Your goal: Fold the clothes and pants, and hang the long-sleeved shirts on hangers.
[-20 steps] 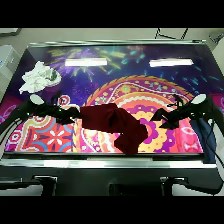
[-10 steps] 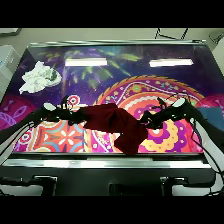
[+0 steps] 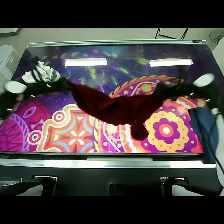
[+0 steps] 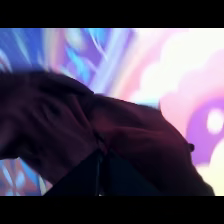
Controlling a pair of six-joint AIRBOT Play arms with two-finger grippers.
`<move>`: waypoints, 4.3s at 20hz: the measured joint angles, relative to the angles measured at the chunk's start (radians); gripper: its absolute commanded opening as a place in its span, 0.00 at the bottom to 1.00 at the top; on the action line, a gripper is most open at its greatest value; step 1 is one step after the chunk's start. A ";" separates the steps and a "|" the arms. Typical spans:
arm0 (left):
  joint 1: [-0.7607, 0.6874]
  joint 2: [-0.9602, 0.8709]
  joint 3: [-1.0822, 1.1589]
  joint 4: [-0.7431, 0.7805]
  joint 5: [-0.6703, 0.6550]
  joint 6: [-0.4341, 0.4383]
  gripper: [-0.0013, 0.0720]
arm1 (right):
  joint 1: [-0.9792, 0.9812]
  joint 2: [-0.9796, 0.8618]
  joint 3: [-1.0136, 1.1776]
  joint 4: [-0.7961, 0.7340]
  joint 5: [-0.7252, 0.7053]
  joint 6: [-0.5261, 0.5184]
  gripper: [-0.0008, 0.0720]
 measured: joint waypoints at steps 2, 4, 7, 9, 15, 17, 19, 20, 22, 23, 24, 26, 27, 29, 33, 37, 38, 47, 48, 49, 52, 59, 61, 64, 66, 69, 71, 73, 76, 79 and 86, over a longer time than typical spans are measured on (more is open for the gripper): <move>0.034 0.120 0.099 0.025 0.001 0.005 0.05 | -0.047 0.094 0.136 -0.010 -0.020 -0.008 0.07; 0.053 0.242 0.171 0.039 0.005 0.009 0.05 | -0.074 0.201 0.228 -0.013 -0.041 -0.015 0.07; 0.061 0.407 0.223 0.051 0.026 0.011 0.05 | -0.092 0.357 0.290 -0.018 -0.068 -0.023 0.07; 0.064 0.500 0.239 0.053 0.078 0.011 0.05 | -0.098 0.447 0.308 -0.020 -0.093 -0.026 0.07; 0.066 0.628 0.252 0.067 0.223 -0.012 0.05 | -0.102 0.603 0.323 -0.032 -0.169 -0.024 0.07; 0.066 0.602 0.249 0.111 0.180 -0.016 0.05 | -0.102 0.601 0.325 -0.061 -0.177 -0.022 0.07; 0.066 0.544 0.220 0.158 0.107 -0.024 0.05 | -0.102 0.555 0.325 -0.103 -0.166 -0.022 0.07; 0.066 0.501 0.189 0.179 0.073 -0.027 0.05 | -0.102 0.510 0.325 -0.129 -0.139 -0.021 0.07; 0.063 0.395 0.105 0.203 0.034 -0.033 0.05 | -0.102 0.384 0.321 -0.153 -0.086 -0.021 0.07; 0.060 0.334 0.060 0.207 0.032 -0.035 0.05 | -0.102 0.307 0.316 -0.164 -0.066 -0.020 0.07; 0.058 0.260 0.018 0.210 0.036 -0.038 0.05 | -0.102 0.217 0.311 -0.166 -0.060 -0.013 0.07; 0.055 0.100 -0.035 0.206 0.056 -0.042 0.05 | -0.102 0.032 0.305 -0.156 -0.066 0.049 0.07; 0.054 0.019 -0.050 0.186 0.066 -0.042 0.05 | -0.102 -0.058 0.304 -0.133 -0.071 0.098 0.07; 0.054 -0.121 -0.066 0.108 0.077 -0.042 0.05 | -0.095 -0.204 0.302 -0.076 -0.066 0.174 0.07; 0.060 -0.280 -0.076 -0.058 0.038 -0.034 0.50 | -0.065 -0.387 0.302 0.011 -0.004 0.241 0.23; 0.171 -0.314 -0.017 -0.043 -0.187 -0.012 0.78 | -0.134 -0.387 0.305 0.024 0.071 0.217 0.77; 0.212 -0.315 0.000 0.004 -0.284 -0.032 0.62 | -0.170 -0.373 0.305 -0.008 0.117 0.203 0.77; 0.371 -0.114 -0.453 0.263 -0.613 -0.043 0.65 | -0.384 -0.246 0.083 -0.360 0.464 0.131 0.75; 0.364 -0.101 -0.514 0.225 -0.592 -0.018 0.65 | -0.389 -0.240 0.060 -0.370 0.472 0.124 0.75; 0.355 -0.092 -0.559 0.195 -0.566 0.000 0.64 | -0.392 -0.235 0.042 -0.372 0.477 0.122 0.75; 0.314 -0.077 -0.643 0.133 -0.506 0.030 0.64 | -0.397 -0.224 0.013 -0.371 0.492 0.113 0.75; 0.173 -0.090 -0.691 0.095 -0.389 -0.022 0.05 | -0.400 -0.219 -0.003 -0.374 0.507 0.090 0.75; 0.153 -0.092 -0.691 0.091 -0.379 -0.031 0.05 | -0.400 -0.219 -0.017 -0.387 0.490 0.087 0.75; 0.140 -0.084 -0.687 0.093 -0.367 -0.034 0.05 | -0.400 -0.219 -0.076 -0.369 0.420 0.075 0.75; 0.137 -0.068 -0.684 0.098 -0.349 -0.032 0.05 | -0.400 -0.230 -0.121 -0.330 0.361 0.047 0.74; 0.135 -0.035 -0.681 0.105 -0.343 -0.029 0.05 | -0.400 -0.269 -0.152 -0.285 0.307 0.018 0.68; 0.134 -0.017 -0.681 0.098 -0.350 -0.028 0.05 | -0.400 -0.300 -0.161 -0.252 0.299 0.007 0.68; 0.134 -0.005 -0.680 0.096 -0.352 -0.027 0.05 | -0.391 -0.325 -0.165 -0.217 0.314 0.001 0.45; 0.134 0.006 -0.674 0.093 -0.358 -0.030 0.05 | -0.354 -0.344 -0.169 -0.213 0.309 -0.004 0.07; 0.147 0.040 -0.604 0.093 -0.362 -0.033 0.05 | -0.329 -0.314 -0.129 -0.179 0.329 -0.019 0.06; 0.325 0.190 0.144 0.085 -0.365 -0.027 0.05 | -0.315 -0.062 0.460 -0.016 0.203 -0.071 0.07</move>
